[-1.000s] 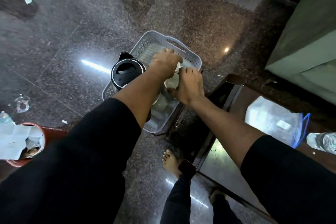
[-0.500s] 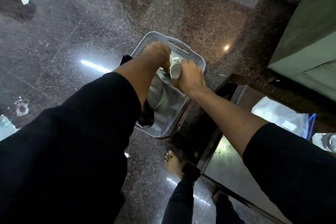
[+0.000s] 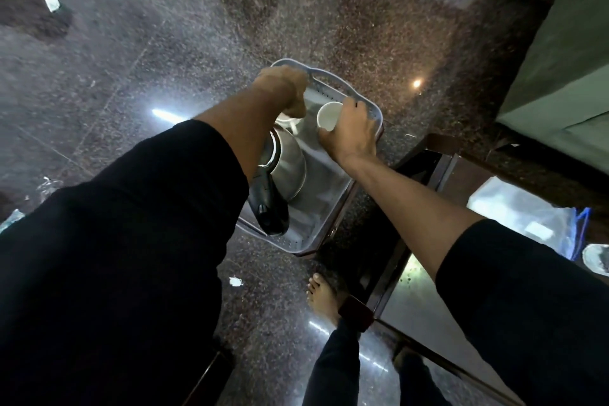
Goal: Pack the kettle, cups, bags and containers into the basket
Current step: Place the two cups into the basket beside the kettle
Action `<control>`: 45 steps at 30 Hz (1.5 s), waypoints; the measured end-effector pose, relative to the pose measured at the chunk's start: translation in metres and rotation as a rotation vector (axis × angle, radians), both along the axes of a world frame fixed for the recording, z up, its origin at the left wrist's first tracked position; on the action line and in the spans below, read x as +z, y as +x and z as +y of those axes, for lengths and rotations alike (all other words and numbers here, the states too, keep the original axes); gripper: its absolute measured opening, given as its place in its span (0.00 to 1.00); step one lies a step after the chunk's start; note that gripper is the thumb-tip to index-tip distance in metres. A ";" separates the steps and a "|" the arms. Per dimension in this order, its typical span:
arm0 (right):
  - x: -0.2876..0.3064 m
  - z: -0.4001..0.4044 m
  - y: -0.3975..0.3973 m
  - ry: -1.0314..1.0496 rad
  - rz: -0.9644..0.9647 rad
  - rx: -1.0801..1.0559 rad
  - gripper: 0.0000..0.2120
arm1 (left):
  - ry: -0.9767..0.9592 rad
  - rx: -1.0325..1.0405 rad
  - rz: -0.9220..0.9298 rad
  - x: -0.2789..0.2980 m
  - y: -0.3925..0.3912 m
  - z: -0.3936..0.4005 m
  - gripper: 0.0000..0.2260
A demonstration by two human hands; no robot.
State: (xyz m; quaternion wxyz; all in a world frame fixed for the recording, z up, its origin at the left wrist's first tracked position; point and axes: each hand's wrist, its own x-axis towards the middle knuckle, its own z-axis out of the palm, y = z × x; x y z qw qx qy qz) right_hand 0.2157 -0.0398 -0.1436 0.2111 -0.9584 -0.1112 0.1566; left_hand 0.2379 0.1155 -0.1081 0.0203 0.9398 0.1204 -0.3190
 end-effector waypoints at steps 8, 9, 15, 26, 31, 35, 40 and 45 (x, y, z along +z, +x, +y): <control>-0.005 0.016 0.003 0.123 0.078 -0.130 0.34 | 0.070 0.147 -0.128 -0.005 -0.014 0.002 0.32; -0.006 0.018 0.002 0.150 0.086 -0.148 0.34 | 0.061 0.150 -0.122 -0.005 -0.012 0.002 0.32; -0.015 0.032 -0.004 0.226 0.071 -0.269 0.34 | 0.102 0.077 -0.216 0.001 -0.007 0.016 0.26; -0.016 0.048 -0.001 0.320 0.076 -0.320 0.32 | 0.119 0.127 -0.262 0.003 -0.007 0.015 0.24; -0.018 0.050 -0.004 0.348 0.067 -0.364 0.33 | 0.190 0.057 -0.283 0.006 -0.005 0.007 0.23; -0.017 0.053 -0.005 0.353 0.095 -0.390 0.35 | 0.208 0.050 -0.298 0.004 -0.003 0.005 0.21; -0.014 0.042 0.001 0.339 0.150 -0.325 0.37 | 0.228 0.020 -0.327 0.011 -0.005 -0.001 0.19; 0.000 0.012 -0.017 0.459 0.065 -0.400 0.33 | 0.209 0.099 -0.397 0.028 -0.006 -0.012 0.19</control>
